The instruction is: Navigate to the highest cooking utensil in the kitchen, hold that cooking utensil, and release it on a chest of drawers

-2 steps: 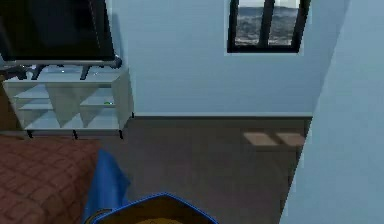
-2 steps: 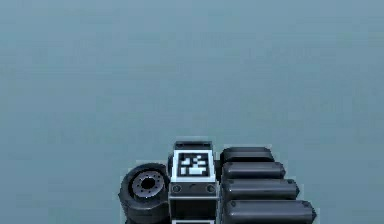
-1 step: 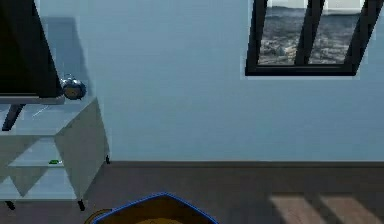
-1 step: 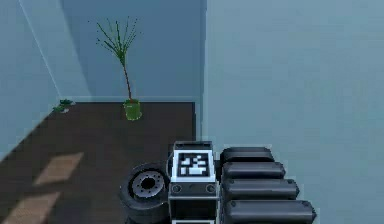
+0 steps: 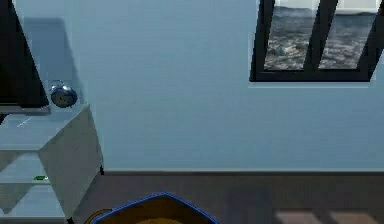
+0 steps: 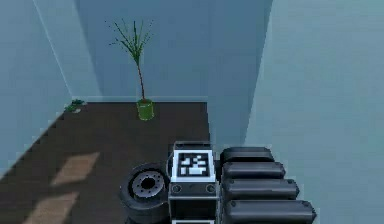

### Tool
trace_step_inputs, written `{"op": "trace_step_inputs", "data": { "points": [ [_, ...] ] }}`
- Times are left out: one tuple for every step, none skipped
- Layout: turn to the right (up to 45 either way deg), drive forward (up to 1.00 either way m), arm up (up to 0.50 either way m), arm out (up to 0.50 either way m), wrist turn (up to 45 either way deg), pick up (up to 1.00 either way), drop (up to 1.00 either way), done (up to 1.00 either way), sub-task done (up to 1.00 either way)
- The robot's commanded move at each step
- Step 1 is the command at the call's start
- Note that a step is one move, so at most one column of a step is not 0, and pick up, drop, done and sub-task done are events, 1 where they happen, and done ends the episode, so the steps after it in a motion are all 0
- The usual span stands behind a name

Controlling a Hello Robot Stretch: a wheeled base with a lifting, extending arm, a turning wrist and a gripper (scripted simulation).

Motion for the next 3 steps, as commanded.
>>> {"op": "trace_step_inputs", "data": {
  "points": [
    [-39.0, 0.0, 0.0, 0.0, 0.0, 0.0, 0.0, 0.0, 0.0],
    [0.0, 0.5, 0.0, 0.0, 0.0, 0.0, 0.0, 0.0, 0.0],
    [-39.0, 0.0, 0.0, 0.0, 0.0, 0.0, 0.0, 0.0, 0.0]
  ]
}}
